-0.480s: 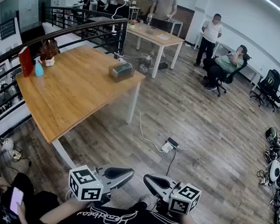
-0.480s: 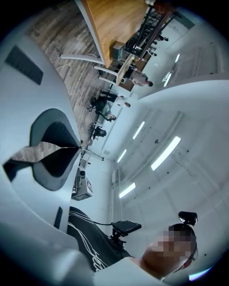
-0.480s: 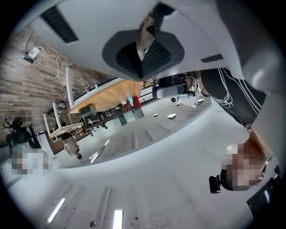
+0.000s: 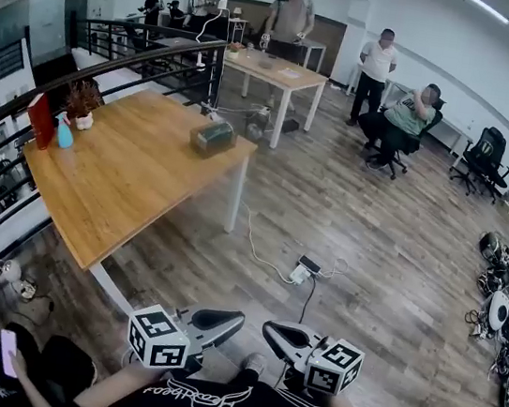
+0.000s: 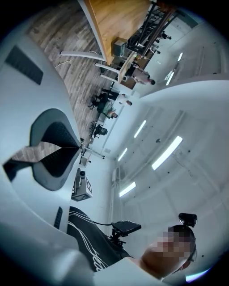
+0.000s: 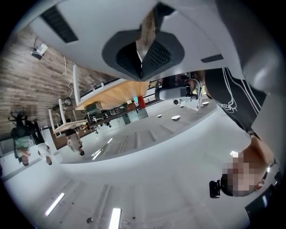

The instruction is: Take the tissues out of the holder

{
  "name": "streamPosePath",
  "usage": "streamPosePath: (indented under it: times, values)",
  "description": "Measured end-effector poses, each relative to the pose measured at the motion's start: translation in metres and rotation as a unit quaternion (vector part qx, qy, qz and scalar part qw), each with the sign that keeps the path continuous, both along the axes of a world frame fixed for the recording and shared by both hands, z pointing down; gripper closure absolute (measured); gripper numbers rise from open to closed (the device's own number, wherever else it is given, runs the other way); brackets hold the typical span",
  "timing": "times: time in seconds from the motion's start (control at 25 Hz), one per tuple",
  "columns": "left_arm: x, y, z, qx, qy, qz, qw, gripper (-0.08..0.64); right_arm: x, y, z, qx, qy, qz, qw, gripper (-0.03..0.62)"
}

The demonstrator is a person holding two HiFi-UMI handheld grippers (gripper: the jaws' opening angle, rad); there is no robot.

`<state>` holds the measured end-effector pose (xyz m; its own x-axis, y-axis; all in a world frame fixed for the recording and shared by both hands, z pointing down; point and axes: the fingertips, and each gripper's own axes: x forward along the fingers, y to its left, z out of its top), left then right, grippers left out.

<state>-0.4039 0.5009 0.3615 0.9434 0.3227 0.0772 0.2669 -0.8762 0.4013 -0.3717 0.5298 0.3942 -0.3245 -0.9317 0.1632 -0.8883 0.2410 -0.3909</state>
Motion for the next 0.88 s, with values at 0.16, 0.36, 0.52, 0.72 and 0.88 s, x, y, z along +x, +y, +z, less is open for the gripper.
streamPosePath:
  times: [0.16,0.36,0.52,0.72,0.88]
  values:
    - [0.012,-0.008,0.012,-0.016,-0.009,-0.003,0.9998,0.546,0.012,-0.004,0.013,0.000,-0.016,0.005,1.000,0.575]
    - [0.031,-0.026,0.022,-0.020,-0.021,-0.012,0.9995,0.546,0.034,-0.022,0.026,-0.006,-0.038,0.000,0.999,0.575]
    - [0.054,-0.046,0.031,-0.024,-0.032,-0.026,0.9989,0.546,0.059,-0.044,0.032,-0.004,-0.055,-0.011,0.998,0.575]
    - [0.097,-0.078,0.043,-0.031,-0.048,-0.040,0.9976,0.546,0.101,-0.077,0.044,-0.010,-0.073,-0.030,0.997,0.575]
    - [0.144,-0.105,0.046,-0.039,-0.054,-0.046,0.9967,0.546,0.144,-0.106,0.045,-0.017,-0.076,-0.041,0.996,0.575]
